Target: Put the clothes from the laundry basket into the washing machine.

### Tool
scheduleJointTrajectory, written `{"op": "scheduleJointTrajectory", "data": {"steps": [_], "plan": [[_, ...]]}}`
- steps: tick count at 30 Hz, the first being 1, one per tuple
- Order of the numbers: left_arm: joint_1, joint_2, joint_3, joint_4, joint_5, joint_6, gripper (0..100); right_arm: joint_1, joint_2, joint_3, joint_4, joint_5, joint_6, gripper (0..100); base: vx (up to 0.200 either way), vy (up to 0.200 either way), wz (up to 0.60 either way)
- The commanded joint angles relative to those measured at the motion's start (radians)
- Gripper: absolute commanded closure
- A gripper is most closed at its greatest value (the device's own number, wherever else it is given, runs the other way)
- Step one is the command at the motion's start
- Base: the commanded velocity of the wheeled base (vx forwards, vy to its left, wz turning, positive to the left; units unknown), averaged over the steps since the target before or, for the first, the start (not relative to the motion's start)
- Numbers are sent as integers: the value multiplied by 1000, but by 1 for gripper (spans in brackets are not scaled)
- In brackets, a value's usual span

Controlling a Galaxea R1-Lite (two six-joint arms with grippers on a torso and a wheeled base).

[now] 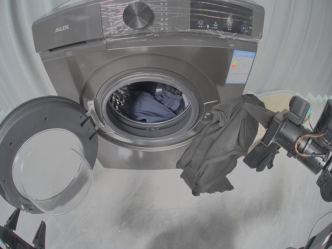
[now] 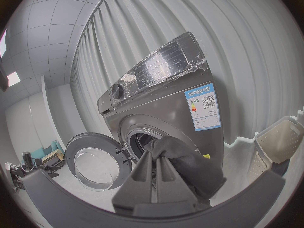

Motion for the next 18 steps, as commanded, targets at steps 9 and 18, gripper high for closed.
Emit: {"op": "scheduleJointTrajectory", "data": {"steps": [9,18], "plan": [[0,-15,10,0,0,0,0,-23,3,-23,-2,-7,15,100,0,0,200],[0,-15,10,0,0,-1,0,-23,5,-22,-2,-8,21,100,0,0,0]]}}
